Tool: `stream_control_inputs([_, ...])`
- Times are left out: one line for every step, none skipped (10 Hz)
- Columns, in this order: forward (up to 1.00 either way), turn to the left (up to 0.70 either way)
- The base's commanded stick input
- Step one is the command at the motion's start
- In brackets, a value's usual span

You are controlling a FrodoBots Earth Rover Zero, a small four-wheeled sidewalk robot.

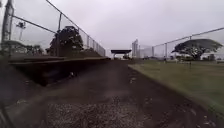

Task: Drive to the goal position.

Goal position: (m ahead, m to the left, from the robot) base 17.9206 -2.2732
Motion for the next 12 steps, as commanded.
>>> stream_control_inputs([1.0,0.0])
stream_control_inputs([1.0,0.0])
stream_control_inputs([1.0,0.0])
stream_control_inputs([1.0,0.0])
stream_control_inputs([1.0,0.0])
stream_control_inputs([1.0,0.0])
stream_control_inputs([1.0,0.0])
stream_control_inputs([1.0,0.0])
stream_control_inputs([1.0,0.0])
stream_control_inputs([1.0,0.0])
stream_control_inputs([1.0,0.0])
stream_control_inputs([1.0,0.0])
